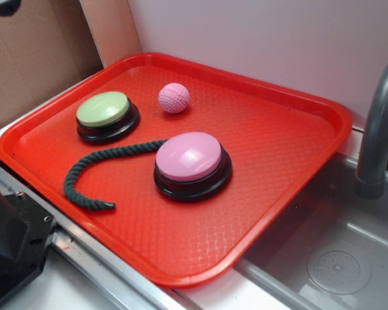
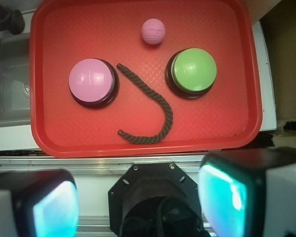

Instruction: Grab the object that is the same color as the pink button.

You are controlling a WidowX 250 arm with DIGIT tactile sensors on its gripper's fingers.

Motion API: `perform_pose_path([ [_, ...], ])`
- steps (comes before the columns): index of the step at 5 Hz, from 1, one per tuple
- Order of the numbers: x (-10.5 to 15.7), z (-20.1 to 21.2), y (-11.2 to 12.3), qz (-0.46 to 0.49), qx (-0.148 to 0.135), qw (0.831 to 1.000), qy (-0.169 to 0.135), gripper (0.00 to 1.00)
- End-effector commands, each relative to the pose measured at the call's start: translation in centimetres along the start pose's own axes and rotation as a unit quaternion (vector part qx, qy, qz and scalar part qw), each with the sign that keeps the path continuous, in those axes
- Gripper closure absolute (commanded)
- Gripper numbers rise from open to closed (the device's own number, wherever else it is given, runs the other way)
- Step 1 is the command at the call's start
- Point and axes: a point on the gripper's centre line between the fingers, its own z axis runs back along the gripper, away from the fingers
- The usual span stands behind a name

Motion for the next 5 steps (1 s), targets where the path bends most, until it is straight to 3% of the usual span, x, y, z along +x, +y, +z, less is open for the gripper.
perform_pose_path([
  [1, 0.0, 0.0, 0.0, 0.0, 0.0, 1.0, 0.0, 0.0],
  [2, 2.0, -1.9, 1.5, -0.03, 0.006, 0.999, -0.02, 0.0],
  [4, 5.8, -6.4, 5.5, -0.018, 0.03, 0.999, -0.031, 0.0],
  [5, 8.8, -8.7, 6.8, -0.018, 0.049, 0.997, -0.052, 0.0],
])
